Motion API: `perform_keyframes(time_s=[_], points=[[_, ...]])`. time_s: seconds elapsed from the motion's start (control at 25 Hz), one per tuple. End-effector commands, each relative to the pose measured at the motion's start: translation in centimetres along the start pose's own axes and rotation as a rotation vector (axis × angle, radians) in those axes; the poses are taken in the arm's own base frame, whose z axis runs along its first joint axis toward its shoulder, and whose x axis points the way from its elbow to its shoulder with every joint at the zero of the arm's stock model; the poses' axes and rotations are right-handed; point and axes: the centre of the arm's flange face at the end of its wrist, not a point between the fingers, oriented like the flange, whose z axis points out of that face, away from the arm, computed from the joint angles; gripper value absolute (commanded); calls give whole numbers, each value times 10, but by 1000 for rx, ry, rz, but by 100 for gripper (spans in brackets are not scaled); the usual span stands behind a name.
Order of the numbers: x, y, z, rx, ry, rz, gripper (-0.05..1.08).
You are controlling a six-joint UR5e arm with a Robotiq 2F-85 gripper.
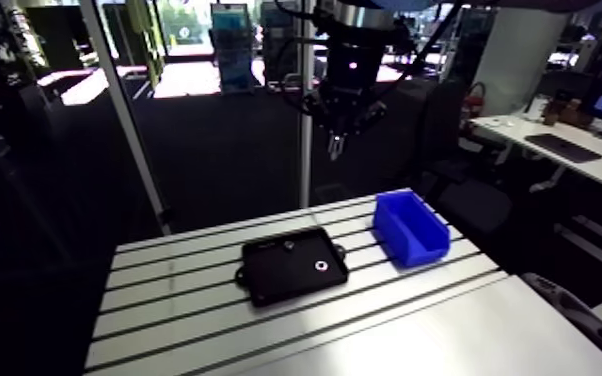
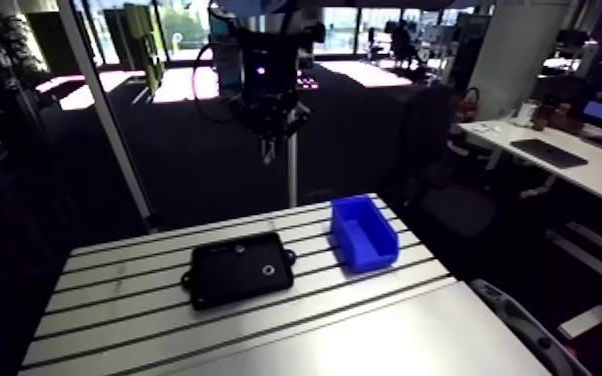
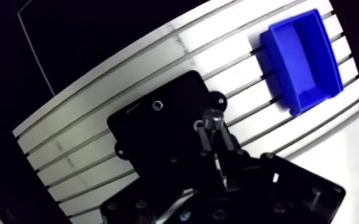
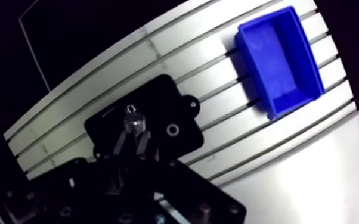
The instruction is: Pick up the M10 bolt from the tray and put it into the blue bin.
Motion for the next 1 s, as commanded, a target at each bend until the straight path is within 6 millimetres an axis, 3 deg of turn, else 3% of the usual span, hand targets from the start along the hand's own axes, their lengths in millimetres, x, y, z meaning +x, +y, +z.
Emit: perform_keyframes(time_s=[0.04, 0.12, 0.24, 0.52, 0.72, 1.0], points=[[17, 21, -32, 13, -77, -257, 102], [23, 32, -36, 14, -73, -325, 103], [24, 30, -33, 20, -76, -511, 104], [47, 35, -6, 37, -115, -984, 106], [52, 42, 5, 53, -136, -1332, 106], [70, 115, 26, 112, -170, -1767, 106]])
